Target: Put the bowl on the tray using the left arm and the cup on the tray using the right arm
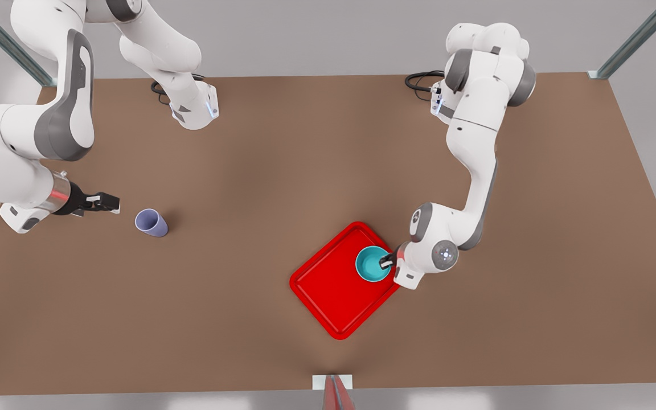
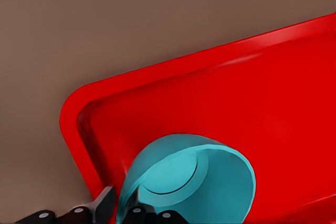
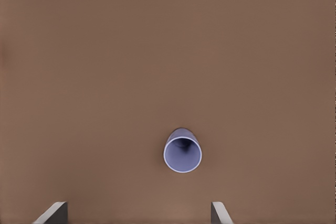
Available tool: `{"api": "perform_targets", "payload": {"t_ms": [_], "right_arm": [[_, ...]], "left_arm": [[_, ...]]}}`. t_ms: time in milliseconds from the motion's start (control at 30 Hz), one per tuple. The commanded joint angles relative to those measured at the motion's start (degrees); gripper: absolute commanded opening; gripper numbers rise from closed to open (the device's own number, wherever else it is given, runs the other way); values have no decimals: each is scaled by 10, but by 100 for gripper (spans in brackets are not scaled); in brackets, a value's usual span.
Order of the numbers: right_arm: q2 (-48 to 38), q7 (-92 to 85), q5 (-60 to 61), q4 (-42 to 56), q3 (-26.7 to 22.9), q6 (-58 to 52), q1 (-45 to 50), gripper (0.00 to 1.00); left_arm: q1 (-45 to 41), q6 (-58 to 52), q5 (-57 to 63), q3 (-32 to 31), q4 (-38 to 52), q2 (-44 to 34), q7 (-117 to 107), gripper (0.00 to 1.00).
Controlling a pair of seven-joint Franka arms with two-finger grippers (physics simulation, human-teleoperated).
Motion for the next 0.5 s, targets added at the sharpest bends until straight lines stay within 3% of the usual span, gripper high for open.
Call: {"api": "perform_targets", "payload": {"t_ms": [0,133,233,300,400,467], "right_arm": [[0,0,0,0,0,0,0,100],[0,0,1,0,-1,-1,-1,100],[8,3,-3,-4,-9,5,-2,100],[11,4,-2,-16,-27,15,-2,100],[8,4,-1,-83,-26,67,4,100],[3,4,0,-141,-25,115,7,100]], "left_arm": [[0,0,-26,0,0,0,0,100],[15,-18,2,9,0,-20,43,100],[101,-253,83,20,98,-110,166,100],[101,-375,238,45,97,-216,379,100],[100,-396,253,44,1,-324,391,100],[100,-403,253,42,4,-330,391,100]]}}
